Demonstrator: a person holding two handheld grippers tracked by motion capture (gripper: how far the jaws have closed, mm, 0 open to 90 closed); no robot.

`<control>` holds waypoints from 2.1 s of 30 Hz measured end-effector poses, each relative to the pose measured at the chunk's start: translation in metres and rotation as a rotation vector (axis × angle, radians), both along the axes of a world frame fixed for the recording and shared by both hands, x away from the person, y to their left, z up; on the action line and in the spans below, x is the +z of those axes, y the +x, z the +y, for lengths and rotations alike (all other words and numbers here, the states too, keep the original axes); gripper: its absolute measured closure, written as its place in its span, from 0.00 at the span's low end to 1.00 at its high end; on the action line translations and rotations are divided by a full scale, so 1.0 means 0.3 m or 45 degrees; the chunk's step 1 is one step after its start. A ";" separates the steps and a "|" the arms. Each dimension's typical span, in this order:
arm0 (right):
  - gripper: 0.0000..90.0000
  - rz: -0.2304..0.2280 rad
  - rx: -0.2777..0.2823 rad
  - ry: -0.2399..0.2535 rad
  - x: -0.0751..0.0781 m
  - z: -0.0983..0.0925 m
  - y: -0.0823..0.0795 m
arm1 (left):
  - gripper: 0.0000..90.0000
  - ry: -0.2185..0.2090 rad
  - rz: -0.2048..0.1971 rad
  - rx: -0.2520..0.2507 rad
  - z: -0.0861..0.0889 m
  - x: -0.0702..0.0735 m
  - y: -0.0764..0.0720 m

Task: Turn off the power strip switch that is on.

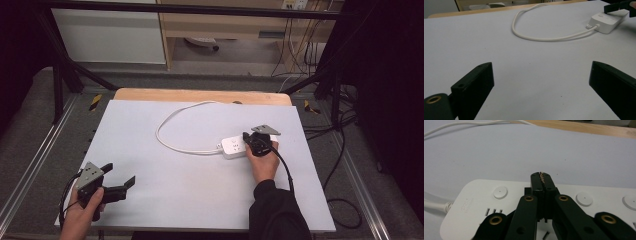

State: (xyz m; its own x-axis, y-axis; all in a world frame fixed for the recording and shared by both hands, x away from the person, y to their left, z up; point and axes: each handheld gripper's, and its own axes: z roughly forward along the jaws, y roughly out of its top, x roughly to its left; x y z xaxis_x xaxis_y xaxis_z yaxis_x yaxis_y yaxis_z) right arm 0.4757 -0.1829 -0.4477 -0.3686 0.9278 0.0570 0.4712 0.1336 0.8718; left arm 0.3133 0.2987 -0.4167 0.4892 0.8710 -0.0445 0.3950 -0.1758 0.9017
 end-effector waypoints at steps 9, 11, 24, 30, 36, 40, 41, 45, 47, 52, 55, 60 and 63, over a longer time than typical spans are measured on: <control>1.00 -0.004 0.011 -0.021 -0.002 0.000 0.002 | 0.06 0.000 0.001 -0.001 -0.002 0.000 -0.001; 1.00 -0.003 0.012 -0.028 -0.001 0.002 0.001 | 0.06 0.001 0.002 0.000 -0.002 0.000 -0.001; 1.00 -0.001 0.009 -0.024 -0.002 0.001 0.001 | 0.06 -0.007 0.003 -0.001 -0.001 0.000 -0.002; 1.00 -0.007 0.005 -0.040 -0.003 0.005 -0.002 | 0.06 -0.006 0.005 0.001 -0.001 -0.001 0.000; 1.00 -0.007 0.003 -0.027 -0.004 0.004 -0.002 | 0.06 -0.008 0.006 0.000 0.000 -0.001 -0.001; 1.00 -0.008 0.008 -0.034 -0.004 0.004 -0.004 | 0.06 -0.007 0.006 -0.001 0.001 -0.001 0.000; 1.00 -0.008 0.009 -0.035 -0.004 0.004 -0.004 | 0.06 -0.007 0.007 -0.001 0.001 -0.001 0.000; 1.00 -0.007 0.013 -0.041 -0.003 0.004 -0.002 | 0.06 -0.009 0.007 0.000 0.002 0.000 0.000; 1.00 -0.004 0.014 -0.034 -0.003 0.002 -0.002 | 0.06 -0.010 0.008 0.002 0.002 -0.001 0.000; 1.00 -0.004 0.012 -0.032 -0.003 0.002 -0.002 | 0.06 -0.011 0.007 -0.001 0.002 0.000 -0.001; 1.00 -0.006 0.014 -0.036 -0.003 0.002 -0.002 | 0.06 -0.012 0.008 0.000 0.002 0.000 -0.001; 1.00 -0.010 0.018 -0.041 -0.005 0.001 -0.002 | 0.06 -0.011 0.008 0.001 0.002 0.000 -0.001; 1.00 -0.005 0.021 -0.035 -0.004 0.000 -0.001 | 0.06 -0.015 0.007 0.003 0.003 0.001 -0.002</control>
